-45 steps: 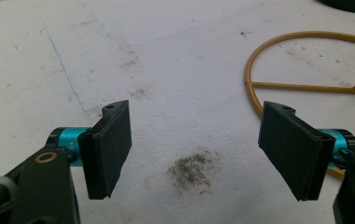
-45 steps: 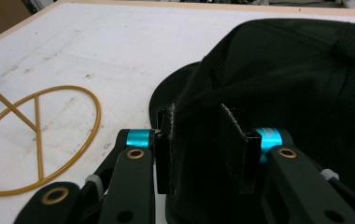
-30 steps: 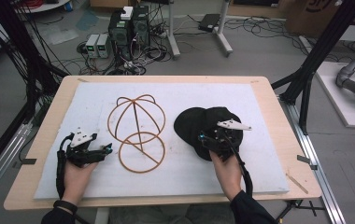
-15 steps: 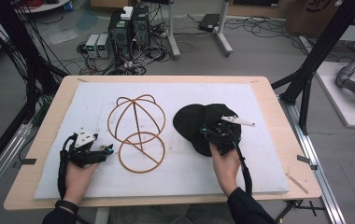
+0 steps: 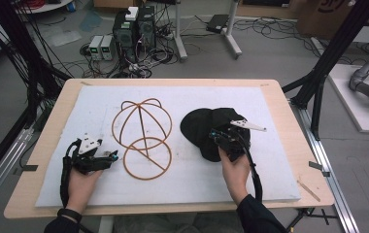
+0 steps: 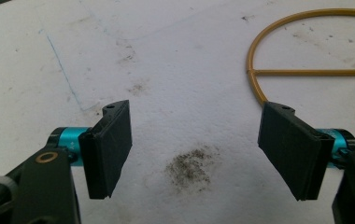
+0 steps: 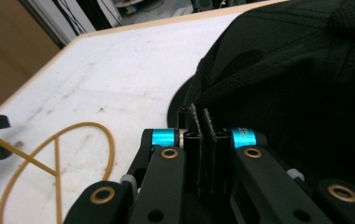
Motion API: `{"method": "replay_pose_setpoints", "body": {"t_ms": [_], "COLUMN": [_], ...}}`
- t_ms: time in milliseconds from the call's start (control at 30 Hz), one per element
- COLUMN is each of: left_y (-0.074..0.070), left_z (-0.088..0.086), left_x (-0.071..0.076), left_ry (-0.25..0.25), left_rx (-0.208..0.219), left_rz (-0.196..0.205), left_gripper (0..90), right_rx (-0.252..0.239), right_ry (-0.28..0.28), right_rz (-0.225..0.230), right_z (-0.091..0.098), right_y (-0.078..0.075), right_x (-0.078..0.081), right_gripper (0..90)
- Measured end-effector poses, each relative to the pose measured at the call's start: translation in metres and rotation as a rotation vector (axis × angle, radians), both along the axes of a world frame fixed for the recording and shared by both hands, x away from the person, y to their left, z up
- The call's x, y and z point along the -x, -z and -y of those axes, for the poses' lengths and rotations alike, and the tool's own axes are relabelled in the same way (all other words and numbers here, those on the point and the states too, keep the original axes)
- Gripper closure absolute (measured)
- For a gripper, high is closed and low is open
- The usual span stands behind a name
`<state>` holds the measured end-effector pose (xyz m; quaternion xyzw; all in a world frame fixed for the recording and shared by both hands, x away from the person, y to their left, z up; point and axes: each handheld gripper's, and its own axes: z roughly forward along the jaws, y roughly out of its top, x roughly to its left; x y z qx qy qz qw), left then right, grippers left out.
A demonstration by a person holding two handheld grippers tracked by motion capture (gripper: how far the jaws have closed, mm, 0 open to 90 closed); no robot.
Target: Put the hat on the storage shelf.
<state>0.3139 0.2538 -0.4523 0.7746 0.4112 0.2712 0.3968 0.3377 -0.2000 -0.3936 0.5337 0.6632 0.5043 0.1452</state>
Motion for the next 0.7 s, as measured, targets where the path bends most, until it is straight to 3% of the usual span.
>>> {"method": "replay_pose_setpoints", "body": {"t_ms": [467,700], "left_y": [0.0,0.0], "left_z": [0.0,0.0], "left_x": [0.001,0.001], "left_ry": [0.007,0.008], "left_rx": [0.003,0.002], "left_rz": [0.005,0.01], "left_gripper": [26.2,26.1], "right_rx": [-0.091,-0.107], "right_ry": [-0.027,-0.045], "right_rz": [0.073,0.124], "right_z": [0.015,0.02], "right_y": [-0.028,-0.048], "right_x": [0.007,0.015], "right_gripper": [88.8,88.9]}}
